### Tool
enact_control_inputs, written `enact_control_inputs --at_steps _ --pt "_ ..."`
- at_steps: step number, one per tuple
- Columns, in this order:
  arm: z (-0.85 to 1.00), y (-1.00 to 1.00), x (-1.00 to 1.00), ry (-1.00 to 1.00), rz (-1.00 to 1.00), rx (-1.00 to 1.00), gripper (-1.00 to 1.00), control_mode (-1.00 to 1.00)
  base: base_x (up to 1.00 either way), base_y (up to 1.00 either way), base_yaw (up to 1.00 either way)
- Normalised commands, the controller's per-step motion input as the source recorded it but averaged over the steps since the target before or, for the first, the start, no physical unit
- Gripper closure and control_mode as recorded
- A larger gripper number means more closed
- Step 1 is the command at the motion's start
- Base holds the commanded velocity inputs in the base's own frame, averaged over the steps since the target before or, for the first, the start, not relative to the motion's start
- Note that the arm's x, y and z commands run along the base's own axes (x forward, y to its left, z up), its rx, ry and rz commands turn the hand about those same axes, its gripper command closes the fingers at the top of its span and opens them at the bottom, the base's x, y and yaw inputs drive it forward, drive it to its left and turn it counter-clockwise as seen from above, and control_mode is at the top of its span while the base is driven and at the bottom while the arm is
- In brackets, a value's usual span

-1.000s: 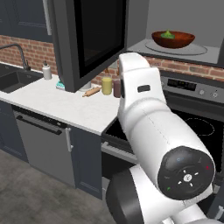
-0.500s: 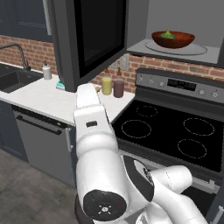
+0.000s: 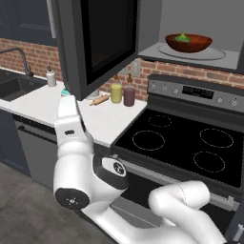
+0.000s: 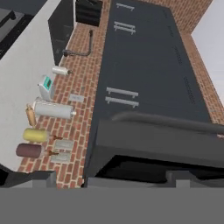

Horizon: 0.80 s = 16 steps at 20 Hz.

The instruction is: Pick the broccoli from the sink and place it in the bowl. Then pick the bowl and place it in the microwave. Then close the microwave door and press the start button.

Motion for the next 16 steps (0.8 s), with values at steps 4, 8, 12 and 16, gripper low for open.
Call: enact_control_inputs --at_steps 4,8,12,16 --pt "-0.26 0.8 0.57 0.0 -0.1 0.0 -1.0 -1.0 0.0 0.0 0.0" --pt "-0.02 0.29 0.65 0.0 -0.08 0.0 -1.0 -1.0 0.0 0.0 0.0" --pt "0.0 -0.12 0.73 0.0 -0.02 0.0 -1.0 -1.0 0.0 0.0 0.0" --pt "0.0 -0.14 0.71 0.0 0.0 0.0 -1.0 -1.0 0.0 0.0 0.0"
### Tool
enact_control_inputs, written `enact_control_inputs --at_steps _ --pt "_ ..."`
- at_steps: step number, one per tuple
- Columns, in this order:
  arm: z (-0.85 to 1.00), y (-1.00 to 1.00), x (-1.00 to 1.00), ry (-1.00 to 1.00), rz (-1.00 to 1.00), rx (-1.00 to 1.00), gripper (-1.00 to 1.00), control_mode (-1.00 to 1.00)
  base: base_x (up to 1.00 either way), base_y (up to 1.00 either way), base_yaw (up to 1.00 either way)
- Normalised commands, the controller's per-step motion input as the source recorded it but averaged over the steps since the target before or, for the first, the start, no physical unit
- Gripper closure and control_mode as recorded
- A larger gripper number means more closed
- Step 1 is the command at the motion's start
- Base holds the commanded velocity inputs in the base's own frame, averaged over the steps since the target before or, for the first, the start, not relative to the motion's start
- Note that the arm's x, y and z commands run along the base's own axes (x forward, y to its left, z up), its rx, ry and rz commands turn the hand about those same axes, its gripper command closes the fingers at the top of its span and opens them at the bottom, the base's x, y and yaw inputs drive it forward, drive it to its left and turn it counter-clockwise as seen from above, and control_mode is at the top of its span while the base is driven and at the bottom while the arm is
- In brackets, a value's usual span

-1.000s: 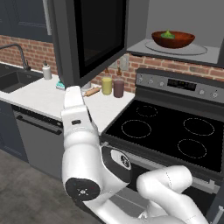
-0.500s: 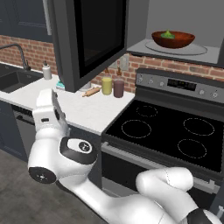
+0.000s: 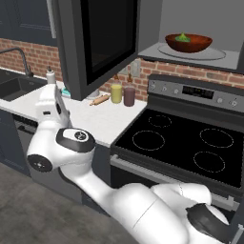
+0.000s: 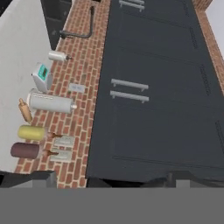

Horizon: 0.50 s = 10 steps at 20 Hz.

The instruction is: Pick the broccoli from the sink and place it in the bowl. Then pick the bowl and place it in the microwave. Then close the microwave door and press the start button.

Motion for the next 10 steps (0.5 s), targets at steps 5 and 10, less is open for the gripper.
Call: enact_control_inputs --at_steps 5,10 --pt "0.0 -0.12 0.75 0.0 0.0 0.0 -1.0 -1.0 0.0 0.0 0.0" --pt "0.0 -0.02 0.51 -0.07 -0.01 0.0 -1.0 -1.0 0.0 0.0 0.0"
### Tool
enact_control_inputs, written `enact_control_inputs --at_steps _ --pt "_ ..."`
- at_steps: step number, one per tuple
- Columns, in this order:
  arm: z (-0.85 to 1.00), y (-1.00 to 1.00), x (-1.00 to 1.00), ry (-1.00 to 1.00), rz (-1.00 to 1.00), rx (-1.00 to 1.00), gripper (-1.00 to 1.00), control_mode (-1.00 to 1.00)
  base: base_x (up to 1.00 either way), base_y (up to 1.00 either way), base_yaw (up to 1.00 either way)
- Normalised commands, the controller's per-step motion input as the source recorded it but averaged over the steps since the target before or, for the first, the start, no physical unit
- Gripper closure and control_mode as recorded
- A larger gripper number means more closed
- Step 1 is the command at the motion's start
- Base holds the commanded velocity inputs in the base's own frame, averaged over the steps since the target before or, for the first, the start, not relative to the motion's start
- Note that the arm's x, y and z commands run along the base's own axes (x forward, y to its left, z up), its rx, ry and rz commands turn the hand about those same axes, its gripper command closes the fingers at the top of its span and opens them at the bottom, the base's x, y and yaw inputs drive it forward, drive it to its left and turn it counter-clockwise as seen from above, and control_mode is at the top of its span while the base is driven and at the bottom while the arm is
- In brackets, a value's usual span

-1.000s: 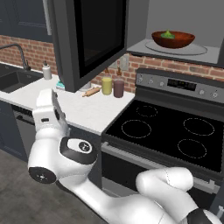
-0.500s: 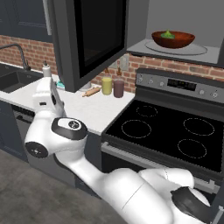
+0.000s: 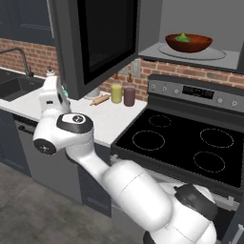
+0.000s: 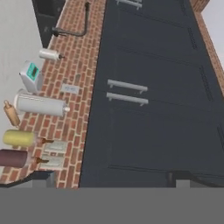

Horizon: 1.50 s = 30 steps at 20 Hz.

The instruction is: Pick the broccoli from the sink and place it in the bowl. Then pick the bowl and place it in the microwave. Then close the microwave door and press the start button.

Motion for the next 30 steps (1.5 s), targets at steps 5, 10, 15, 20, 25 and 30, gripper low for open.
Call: enact_control_inputs --at_steps 5,10,15,20,25,30 --pt "0.0 0.0 0.08 -0.12 -0.17 0.0 -1.0 -1.0 0.0 0.0 0.0" --pt "0.04 -0.35 0.17 -0.07 -0.19 0.0 -1.0 -1.0 0.0 0.0 0.0" --pt "0.0 -0.12 0.51 0.0 -0.09 0.0 -1.0 -1.0 0.0 0.0 0.0" --pt "0.07 -0.33 0.34 -0.03 -0.05 0.03 -1.0 -1.0 0.0 0.0 0.0" --pt "0.27 -0.92 0.01 -0.03 0.0 0.14 -1.0 -1.0 0.0 0.0 0.0" --pt "0.34 -1.0 0.0 -0.1 0.0 0.19 -1.0 -1.0 0.0 0.0 0.0"
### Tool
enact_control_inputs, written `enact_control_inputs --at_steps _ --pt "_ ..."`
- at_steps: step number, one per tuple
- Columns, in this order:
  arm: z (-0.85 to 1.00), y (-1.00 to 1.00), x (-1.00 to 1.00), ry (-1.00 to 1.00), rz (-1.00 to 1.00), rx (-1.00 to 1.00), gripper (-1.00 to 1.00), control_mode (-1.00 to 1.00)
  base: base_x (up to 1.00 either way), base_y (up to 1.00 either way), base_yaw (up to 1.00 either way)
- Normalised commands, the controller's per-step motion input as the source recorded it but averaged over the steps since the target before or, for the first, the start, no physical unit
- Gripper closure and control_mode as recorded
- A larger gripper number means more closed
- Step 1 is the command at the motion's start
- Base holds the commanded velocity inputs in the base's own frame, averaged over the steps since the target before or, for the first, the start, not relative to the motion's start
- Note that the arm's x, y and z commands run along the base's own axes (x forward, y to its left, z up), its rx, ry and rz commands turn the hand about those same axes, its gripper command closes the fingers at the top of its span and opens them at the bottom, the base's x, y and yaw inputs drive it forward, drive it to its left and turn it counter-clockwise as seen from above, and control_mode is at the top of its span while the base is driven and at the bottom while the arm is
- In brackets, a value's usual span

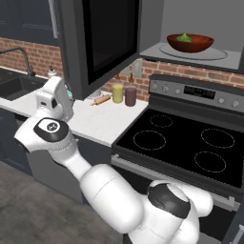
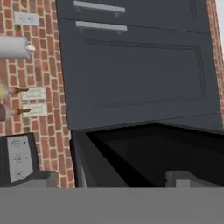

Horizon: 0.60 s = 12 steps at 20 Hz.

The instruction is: Pick the broccoli from the sink and place it in the bowl. Then pick the bowl and place it in the microwave. Then close the microwave door and press the start button.

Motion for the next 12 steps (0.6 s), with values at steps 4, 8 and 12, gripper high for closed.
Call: enact_control_inputs --at_steps 4,8,12 --pt "0.36 -1.0 0.0 -0.09 0.0 0.2 -1.0 -1.0 0.0 0.0 0.0" --pt "0.38 -1.0 0.0 -0.09 0.0 0.21 -1.0 -1.0 0.0 0.0 0.0" --pt "0.41 -1.0 0.0 -0.08 0.0 0.21 -1.0 -1.0 0.0 0.0 0.0"
